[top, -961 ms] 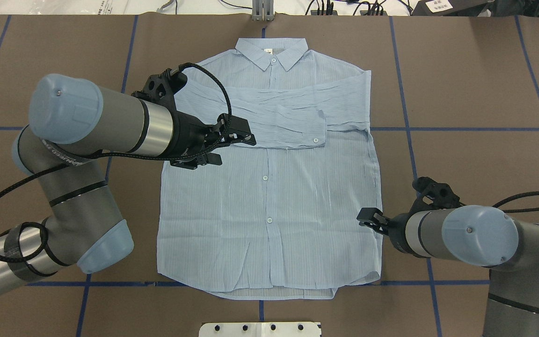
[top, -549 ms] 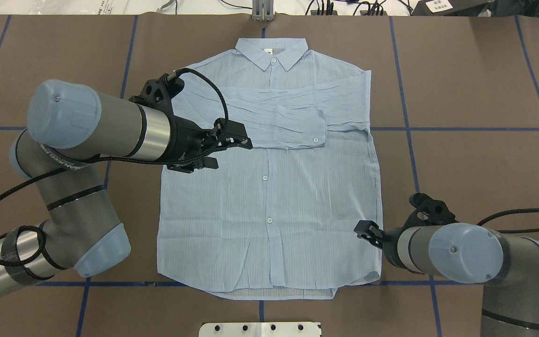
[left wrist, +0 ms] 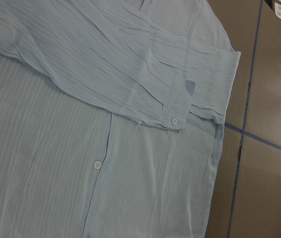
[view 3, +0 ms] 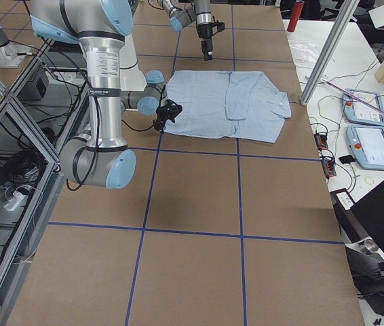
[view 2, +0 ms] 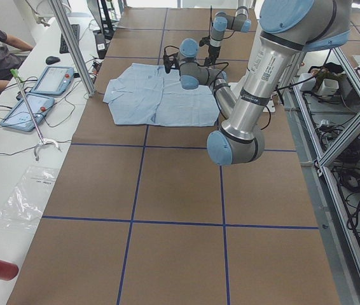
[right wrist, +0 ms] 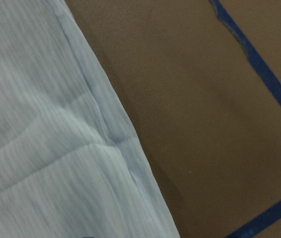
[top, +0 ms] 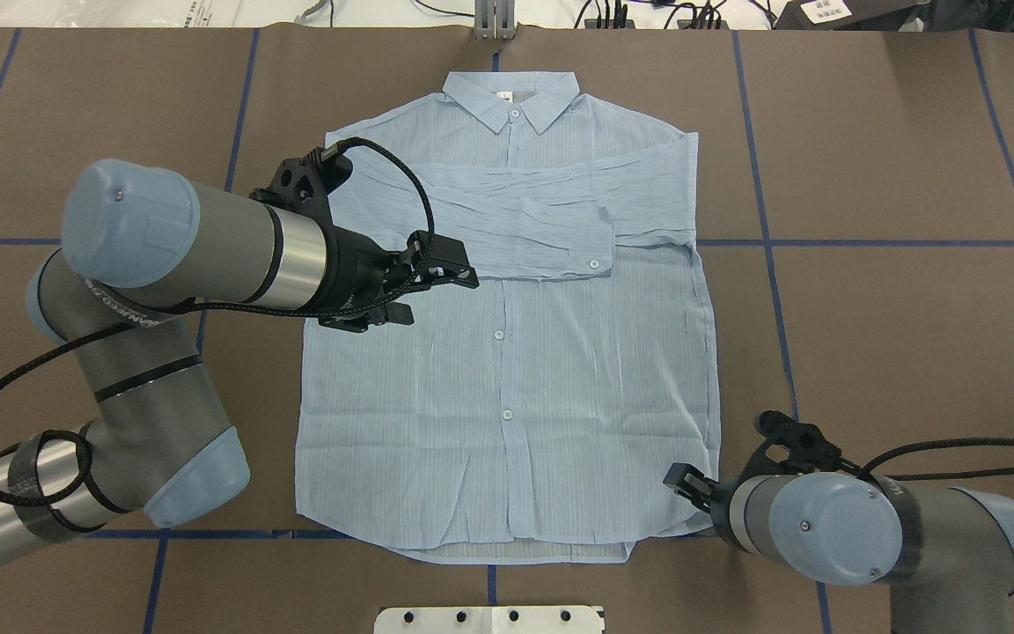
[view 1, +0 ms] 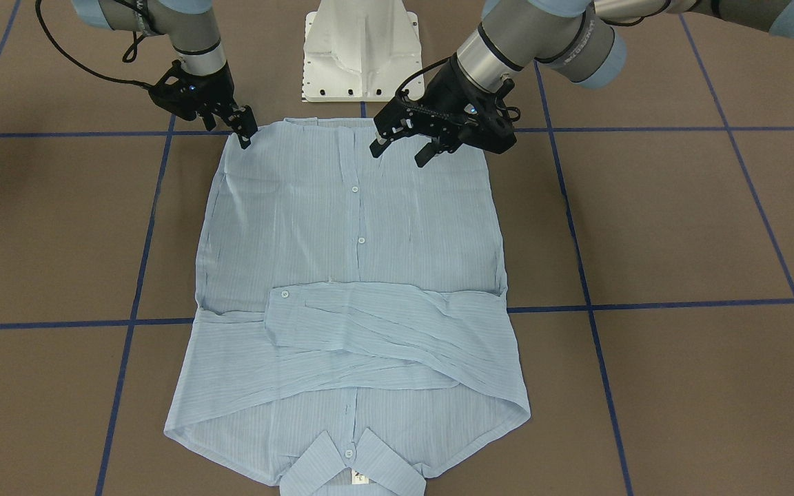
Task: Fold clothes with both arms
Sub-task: 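Move the left gripper to the hem corner nearest it while the right gripper aligns, then grasp both hem corners with the left and right grippers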
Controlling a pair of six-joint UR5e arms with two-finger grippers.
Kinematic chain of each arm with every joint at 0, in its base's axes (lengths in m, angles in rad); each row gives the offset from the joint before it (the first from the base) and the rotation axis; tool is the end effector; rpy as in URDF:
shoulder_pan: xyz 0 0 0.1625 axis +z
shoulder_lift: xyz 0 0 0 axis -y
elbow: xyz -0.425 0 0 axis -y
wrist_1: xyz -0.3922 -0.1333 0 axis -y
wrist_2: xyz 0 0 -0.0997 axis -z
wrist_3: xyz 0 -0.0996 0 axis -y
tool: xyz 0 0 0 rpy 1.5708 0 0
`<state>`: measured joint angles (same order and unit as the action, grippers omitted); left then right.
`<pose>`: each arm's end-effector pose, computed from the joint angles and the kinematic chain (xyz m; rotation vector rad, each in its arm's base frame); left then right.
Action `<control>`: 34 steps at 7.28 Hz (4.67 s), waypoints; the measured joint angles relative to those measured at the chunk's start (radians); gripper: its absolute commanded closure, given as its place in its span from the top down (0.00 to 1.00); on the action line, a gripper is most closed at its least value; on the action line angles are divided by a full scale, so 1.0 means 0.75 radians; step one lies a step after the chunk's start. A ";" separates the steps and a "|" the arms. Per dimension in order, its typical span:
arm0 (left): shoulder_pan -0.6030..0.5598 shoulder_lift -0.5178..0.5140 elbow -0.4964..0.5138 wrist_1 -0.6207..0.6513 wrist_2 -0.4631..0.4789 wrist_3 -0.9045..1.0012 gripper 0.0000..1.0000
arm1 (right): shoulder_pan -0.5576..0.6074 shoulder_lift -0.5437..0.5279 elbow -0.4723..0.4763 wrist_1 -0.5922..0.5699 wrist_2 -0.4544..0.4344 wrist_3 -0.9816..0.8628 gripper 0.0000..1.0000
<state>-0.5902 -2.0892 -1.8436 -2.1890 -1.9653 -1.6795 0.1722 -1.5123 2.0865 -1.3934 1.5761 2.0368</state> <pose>0.4399 -0.4090 0.1691 0.0142 1.4285 -0.2988 -0.4649 -0.2156 0.3784 -0.1169 -0.7549 0.6055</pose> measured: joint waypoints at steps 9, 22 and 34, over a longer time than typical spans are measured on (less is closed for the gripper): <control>0.017 0.012 -0.007 0.024 0.015 -0.027 0.95 | 0.030 0.019 0.014 -0.012 0.008 0.015 0.00; 0.532 0.330 -0.298 0.864 0.550 -0.119 0.74 | 0.030 0.017 0.036 -0.013 0.001 0.019 0.00; 0.540 0.334 -0.243 0.852 0.537 -0.126 0.35 | 0.030 0.016 0.031 -0.014 0.001 0.019 0.00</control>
<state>-0.1850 -1.8389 -2.0255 -1.5497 -1.5629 -1.7742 0.1948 -1.5002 2.1099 -1.4036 1.5769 2.0509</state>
